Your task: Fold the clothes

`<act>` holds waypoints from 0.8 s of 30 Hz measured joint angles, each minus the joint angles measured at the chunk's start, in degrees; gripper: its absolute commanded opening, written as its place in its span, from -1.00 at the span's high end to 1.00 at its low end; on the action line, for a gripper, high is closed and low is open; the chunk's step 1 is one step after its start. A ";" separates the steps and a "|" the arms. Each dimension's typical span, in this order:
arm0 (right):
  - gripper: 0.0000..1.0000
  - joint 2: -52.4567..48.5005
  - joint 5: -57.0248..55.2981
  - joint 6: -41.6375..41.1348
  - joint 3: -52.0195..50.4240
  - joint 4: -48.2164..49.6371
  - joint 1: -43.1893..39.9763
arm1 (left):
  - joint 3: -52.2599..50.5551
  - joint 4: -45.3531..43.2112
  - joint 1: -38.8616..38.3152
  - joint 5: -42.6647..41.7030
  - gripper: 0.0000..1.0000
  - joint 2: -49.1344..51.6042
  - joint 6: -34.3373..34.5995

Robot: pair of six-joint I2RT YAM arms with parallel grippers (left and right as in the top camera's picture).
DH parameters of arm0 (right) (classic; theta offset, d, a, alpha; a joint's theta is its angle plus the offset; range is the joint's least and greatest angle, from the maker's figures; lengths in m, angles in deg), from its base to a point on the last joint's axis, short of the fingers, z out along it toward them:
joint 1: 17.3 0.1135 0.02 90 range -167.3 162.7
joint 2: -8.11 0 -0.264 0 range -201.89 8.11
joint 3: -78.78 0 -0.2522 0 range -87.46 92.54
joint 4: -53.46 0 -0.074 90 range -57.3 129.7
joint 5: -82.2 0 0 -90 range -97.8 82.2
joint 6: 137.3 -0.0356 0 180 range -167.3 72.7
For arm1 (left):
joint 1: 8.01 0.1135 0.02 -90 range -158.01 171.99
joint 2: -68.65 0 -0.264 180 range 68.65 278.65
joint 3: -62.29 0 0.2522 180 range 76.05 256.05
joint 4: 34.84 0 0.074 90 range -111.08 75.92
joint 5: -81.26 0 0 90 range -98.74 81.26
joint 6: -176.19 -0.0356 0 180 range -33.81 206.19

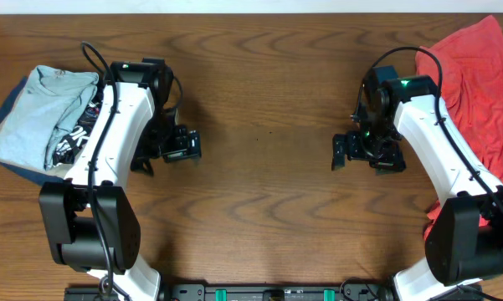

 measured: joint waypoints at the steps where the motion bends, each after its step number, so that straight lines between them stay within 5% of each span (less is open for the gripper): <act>1: -0.98 0.02 0.00 0.20 0.00 -0.13 0.00 | -0.68 0.00 -0.02 0.11 -0.96 -0.13 -0.04; 8: -0.99 7.58 0.04 0.22 -3.98 6.73 0.02 | -15.50 -8.72 -0.66 0.24 -0.95 -13.16 -0.83; 17: -0.98 34.99 -1.20 -0.90 -22.08 27.21 0.13 | -36.52 -24.22 -2.14 1.14 -0.96 -52.65 -0.79; 24: -0.98 52.48 -2.89 -0.96 -34.05 33.38 0.13 | -42.14 -29.90 -2.27 1.90 -0.96 -78.73 0.74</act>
